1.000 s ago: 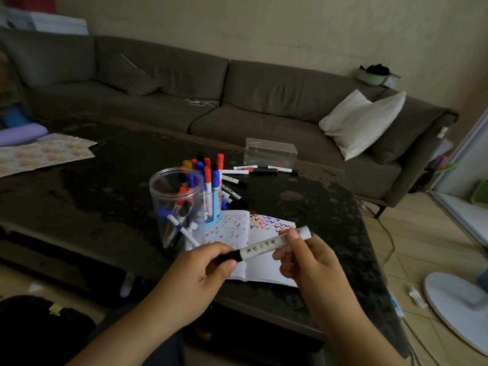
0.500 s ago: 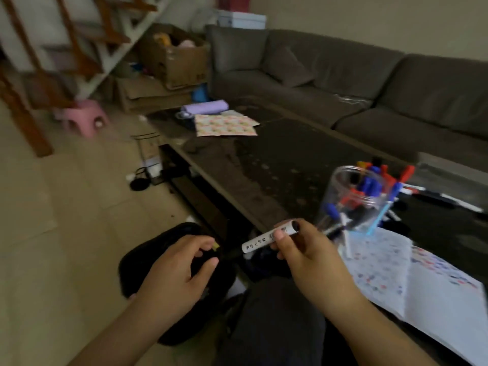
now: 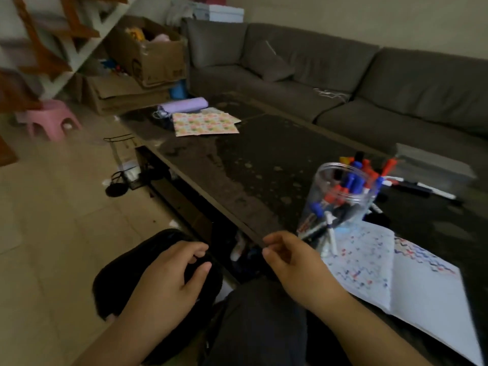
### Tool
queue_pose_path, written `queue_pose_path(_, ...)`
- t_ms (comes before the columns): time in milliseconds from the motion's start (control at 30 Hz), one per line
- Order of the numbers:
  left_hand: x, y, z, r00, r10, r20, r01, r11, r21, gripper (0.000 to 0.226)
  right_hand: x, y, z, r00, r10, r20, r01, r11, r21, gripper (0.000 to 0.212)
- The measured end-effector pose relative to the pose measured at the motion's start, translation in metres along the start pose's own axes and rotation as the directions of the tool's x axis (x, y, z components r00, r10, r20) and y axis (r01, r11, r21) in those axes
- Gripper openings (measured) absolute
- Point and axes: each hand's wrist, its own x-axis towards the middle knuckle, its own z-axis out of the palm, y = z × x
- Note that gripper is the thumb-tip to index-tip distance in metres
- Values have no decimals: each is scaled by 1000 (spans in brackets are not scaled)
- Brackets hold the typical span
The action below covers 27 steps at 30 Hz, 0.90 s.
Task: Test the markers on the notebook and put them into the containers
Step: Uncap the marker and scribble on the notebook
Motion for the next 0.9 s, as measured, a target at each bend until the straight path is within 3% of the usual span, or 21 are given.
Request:
queue_pose_path(200,37,71,50,965,221,143,-207,973,-103,24,-22,38,-69,973,79,-216,-74,997,30,9)
queue_pose_path(433,66,163,132,813,508,284,-478,862,-171,14,-51,102,-155,862,301,-409,-305,951,56,10)
queue_pose_path(700,111,232,232,745,537,396,-553,829,-85,31,-46,190,-227,703,478,-527,-538,842,47,20)
queue_pose_path(900,155,267,306,768,519,376,-561,828,3,37,16,241,-282,727,415,-546,-578,800,-161,35)
